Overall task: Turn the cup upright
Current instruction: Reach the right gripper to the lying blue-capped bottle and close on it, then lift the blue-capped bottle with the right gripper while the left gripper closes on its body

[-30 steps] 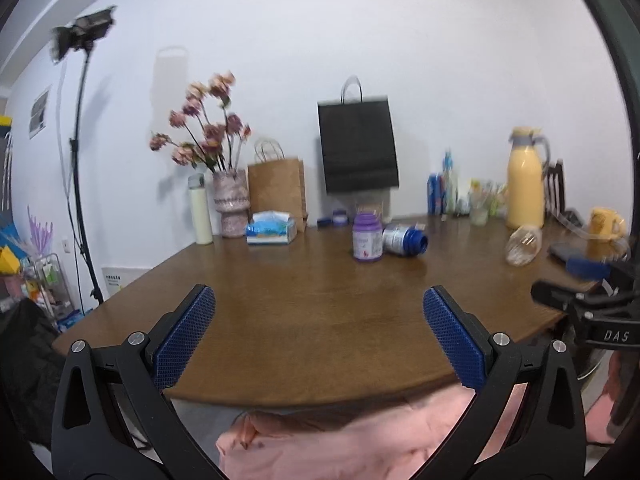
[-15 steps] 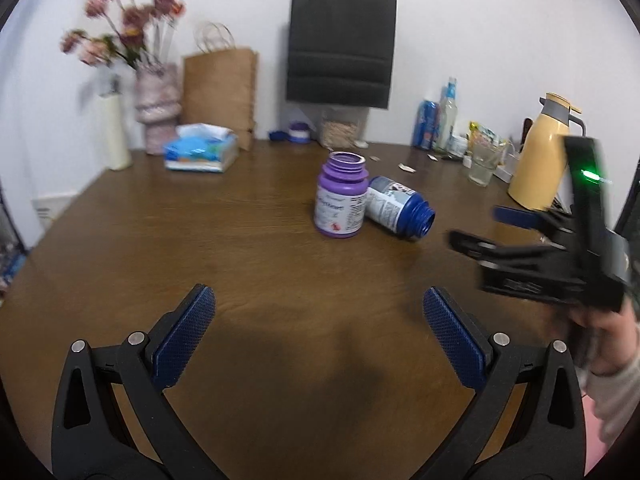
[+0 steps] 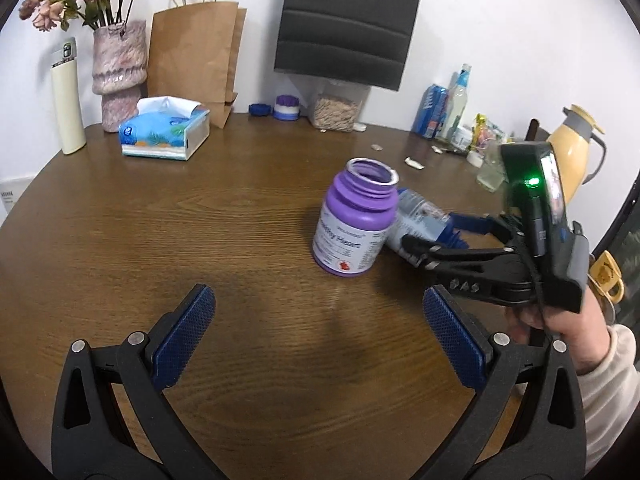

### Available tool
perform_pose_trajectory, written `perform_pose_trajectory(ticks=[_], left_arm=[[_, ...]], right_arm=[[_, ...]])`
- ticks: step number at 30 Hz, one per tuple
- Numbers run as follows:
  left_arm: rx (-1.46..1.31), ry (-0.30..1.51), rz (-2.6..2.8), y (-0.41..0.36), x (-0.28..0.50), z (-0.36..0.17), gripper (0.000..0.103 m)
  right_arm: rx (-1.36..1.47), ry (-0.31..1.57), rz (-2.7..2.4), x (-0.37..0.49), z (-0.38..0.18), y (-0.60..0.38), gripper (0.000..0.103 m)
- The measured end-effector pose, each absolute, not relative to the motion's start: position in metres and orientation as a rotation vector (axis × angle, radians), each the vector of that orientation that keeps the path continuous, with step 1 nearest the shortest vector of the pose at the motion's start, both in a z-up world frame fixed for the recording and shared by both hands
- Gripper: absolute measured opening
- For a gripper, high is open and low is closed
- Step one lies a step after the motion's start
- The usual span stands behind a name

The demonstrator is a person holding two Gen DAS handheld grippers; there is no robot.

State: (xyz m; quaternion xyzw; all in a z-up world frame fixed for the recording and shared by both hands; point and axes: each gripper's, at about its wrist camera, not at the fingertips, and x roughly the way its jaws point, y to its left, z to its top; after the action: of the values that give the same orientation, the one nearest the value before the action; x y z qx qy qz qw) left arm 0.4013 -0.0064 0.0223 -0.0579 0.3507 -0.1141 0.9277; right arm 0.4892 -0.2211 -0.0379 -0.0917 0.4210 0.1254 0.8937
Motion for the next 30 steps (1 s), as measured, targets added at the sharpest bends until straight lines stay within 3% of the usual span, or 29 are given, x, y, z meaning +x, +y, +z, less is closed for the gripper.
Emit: perform_pose_trajectory(ticks=[7,20,22,27,30], left_arm=[[-0.124,0.734,-0.244,-0.008,0.394,0.016,0.103],[-0.017,0.782,-0.424,-0.06,0.369,0.003,0.1],[0.002,0.775,-0.44,-0.068,0.367,0.004,0.092],[-0.071,0.846,-0.42,-0.072,0.378,0.001,0.06],[-0.076,0.849,-0.418,-0.076,0.377,0.001,0.049]], right_arm=[[-0.144,0.899,0.276,0.475,-0.035,-0.234,0.069],[-0.043,0.888,0.499,0.321,-0.02,-0.225,0.069],[-0.078,0.881,0.504,0.314,-0.019,-0.218,0.069],[-0.092,0.866,0.547,0.306,-0.02,-0.216,0.069],[-0.089,0.858,0.566,0.305,-0.021,-0.221,0.069]])
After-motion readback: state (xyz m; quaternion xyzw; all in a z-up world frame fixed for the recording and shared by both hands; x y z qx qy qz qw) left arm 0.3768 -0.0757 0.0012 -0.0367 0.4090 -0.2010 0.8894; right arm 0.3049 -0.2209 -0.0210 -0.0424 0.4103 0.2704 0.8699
